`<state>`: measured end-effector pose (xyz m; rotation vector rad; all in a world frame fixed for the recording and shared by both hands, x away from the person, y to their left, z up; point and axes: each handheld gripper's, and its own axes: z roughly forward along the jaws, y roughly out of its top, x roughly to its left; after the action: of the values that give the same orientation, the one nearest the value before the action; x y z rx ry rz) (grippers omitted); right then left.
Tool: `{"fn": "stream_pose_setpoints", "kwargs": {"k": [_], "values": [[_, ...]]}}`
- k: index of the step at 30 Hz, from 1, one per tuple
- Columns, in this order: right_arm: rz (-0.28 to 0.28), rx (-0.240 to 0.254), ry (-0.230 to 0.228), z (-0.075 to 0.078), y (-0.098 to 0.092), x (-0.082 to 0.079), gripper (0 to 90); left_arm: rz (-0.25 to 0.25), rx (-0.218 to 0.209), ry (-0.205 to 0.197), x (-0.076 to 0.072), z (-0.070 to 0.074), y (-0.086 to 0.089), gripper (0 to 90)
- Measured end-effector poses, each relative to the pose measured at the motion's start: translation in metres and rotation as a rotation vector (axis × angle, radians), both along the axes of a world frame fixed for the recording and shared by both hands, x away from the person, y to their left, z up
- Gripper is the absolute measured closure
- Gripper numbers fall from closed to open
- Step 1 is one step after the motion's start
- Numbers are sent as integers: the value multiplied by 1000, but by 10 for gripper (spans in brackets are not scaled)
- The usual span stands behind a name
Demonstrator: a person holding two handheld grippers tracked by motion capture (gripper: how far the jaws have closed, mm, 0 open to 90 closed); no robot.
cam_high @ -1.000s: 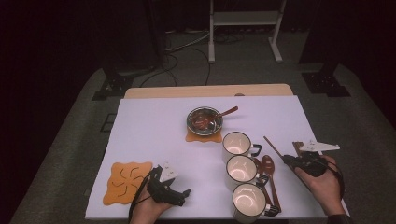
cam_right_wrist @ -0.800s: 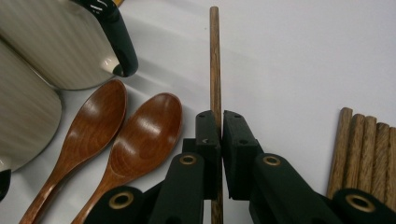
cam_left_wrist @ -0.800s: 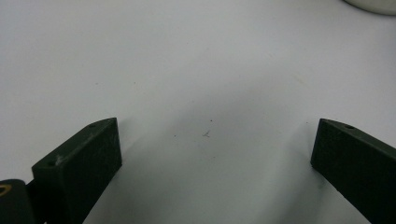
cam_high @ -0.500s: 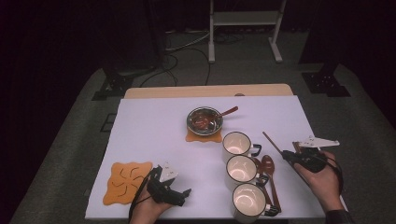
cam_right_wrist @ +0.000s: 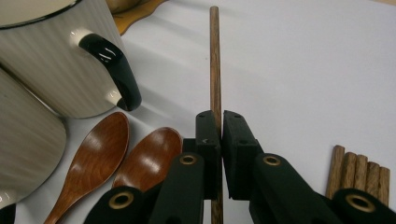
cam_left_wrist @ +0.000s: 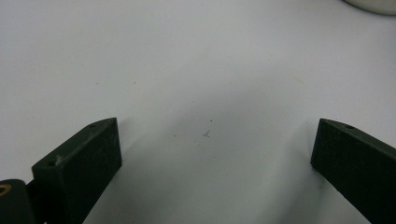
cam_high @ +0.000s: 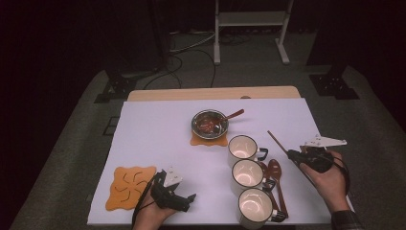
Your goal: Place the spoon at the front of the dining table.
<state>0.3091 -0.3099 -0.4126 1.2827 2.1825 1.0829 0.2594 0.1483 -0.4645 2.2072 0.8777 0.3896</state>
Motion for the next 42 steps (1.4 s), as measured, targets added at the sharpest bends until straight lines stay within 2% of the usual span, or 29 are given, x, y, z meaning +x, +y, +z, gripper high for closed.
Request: {"fn": "stream_pose_setpoints", "kwargs": {"k": [42], "values": [[56,-5,-34,15,21,25,846,-1,2,2,0,0,0,6]]}}
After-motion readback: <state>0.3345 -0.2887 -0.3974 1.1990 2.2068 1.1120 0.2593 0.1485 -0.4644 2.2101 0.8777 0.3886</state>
